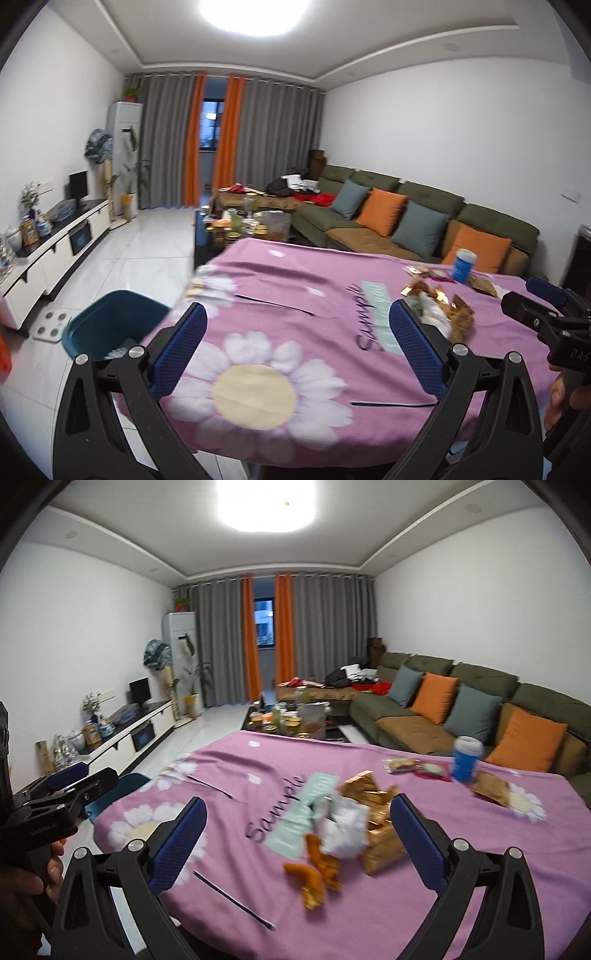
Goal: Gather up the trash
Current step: 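Move both grippers back over the trash on the table, then grasp the orange peel with the left gripper while the right grasps a gold foil wrapper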
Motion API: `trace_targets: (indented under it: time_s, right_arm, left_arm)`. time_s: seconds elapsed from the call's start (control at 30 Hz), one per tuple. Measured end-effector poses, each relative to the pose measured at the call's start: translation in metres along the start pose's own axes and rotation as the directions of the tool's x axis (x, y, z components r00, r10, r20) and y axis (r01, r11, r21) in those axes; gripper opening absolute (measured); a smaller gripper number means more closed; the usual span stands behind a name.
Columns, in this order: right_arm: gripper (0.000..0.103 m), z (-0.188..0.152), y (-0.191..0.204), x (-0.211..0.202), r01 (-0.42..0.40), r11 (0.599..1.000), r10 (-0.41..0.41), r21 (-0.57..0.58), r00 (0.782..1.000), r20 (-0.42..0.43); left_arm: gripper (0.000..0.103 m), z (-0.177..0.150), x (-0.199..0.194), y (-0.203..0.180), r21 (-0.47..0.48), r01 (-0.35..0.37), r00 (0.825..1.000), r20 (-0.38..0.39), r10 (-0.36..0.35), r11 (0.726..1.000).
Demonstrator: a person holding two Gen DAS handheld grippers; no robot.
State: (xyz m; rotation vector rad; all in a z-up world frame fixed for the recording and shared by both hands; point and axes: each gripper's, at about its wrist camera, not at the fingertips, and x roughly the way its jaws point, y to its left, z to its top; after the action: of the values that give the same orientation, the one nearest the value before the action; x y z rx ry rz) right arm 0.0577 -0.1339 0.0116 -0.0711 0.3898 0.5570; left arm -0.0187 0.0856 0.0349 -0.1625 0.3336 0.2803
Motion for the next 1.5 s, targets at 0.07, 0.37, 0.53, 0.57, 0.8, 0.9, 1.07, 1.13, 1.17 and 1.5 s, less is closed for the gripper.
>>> trace_targets:
  time_s: [0.07, 0.37, 0.53, 0.57, 0.8, 0.9, 1.07, 1.13, 1.17, 1.5]
  right_arm:
    - [0.096, -0.006, -0.01, -0.007, 0.025, 1.0, -0.025, 0.015, 1.0, 0.005]
    - [0.096, -0.03, -0.054, -0.022, 0.123, 0.988, -0.121, 0.095, 0.992, -0.034]
    - [0.096, -0.037, -0.075, -0.015, 0.14, 0.981, -0.131, 0.138, 0.989, -0.067]
    - [0.096, -0.039, -0.079, -0.011, 0.142, 0.979, -0.132, 0.144, 0.988, -0.076]
    - [0.096, -0.046, -0.101, 0.021, 0.155, 0.971, -0.128, 0.184, 0.98, -0.149]
    - [0.096, -0.047, -0.109, 0.034, 0.158, 0.968, -0.126, 0.195, 0.977, -0.17]
    - [0.096, -0.047, -0.117, 0.053, 0.16, 0.965, -0.118, 0.206, 0.972, -0.205]
    - [0.096, -0.048, -0.12, 0.061, 0.16, 0.965, -0.114, 0.207, 0.969, -0.218]
    - [0.096, -0.048, -0.121, 0.065, 0.161, 0.965, -0.113, 0.207, 0.968, -0.224]
    - [0.088, -0.046, -0.13, 0.101, 0.14, 0.961, -0.066, 0.239, 0.953, -0.295]
  left_arm:
    - [0.097, -0.004, 0.0, -0.01, 0.009, 0.028, 1.0, 0.0, -0.028, 1.0]
    - [0.097, -0.021, 0.022, -0.055, 0.086, 0.166, 0.985, -0.067, -0.161, 0.982]
    - [0.097, -0.03, 0.039, -0.079, 0.126, 0.222, 0.972, -0.109, -0.209, 0.967]
    - [0.097, -0.032, 0.043, -0.083, 0.13, 0.235, 0.968, -0.122, -0.22, 0.963]
    - [0.097, -0.042, 0.078, -0.116, 0.173, 0.3, 0.944, -0.191, -0.267, 0.938]
    - [0.097, -0.047, 0.094, -0.129, 0.189, 0.327, 0.933, -0.218, -0.285, 0.926]
    - [0.097, -0.056, 0.118, -0.145, 0.199, 0.36, 0.914, -0.27, -0.303, 0.911]
    - [0.097, -0.06, 0.127, -0.15, 0.204, 0.368, 0.909, -0.284, -0.304, 0.907]
    - [0.097, -0.062, 0.133, -0.153, 0.207, 0.372, 0.906, -0.295, -0.304, 0.905]
    - [0.097, -0.074, 0.159, -0.161, 0.209, 0.388, 0.884, -0.359, -0.298, 0.898]
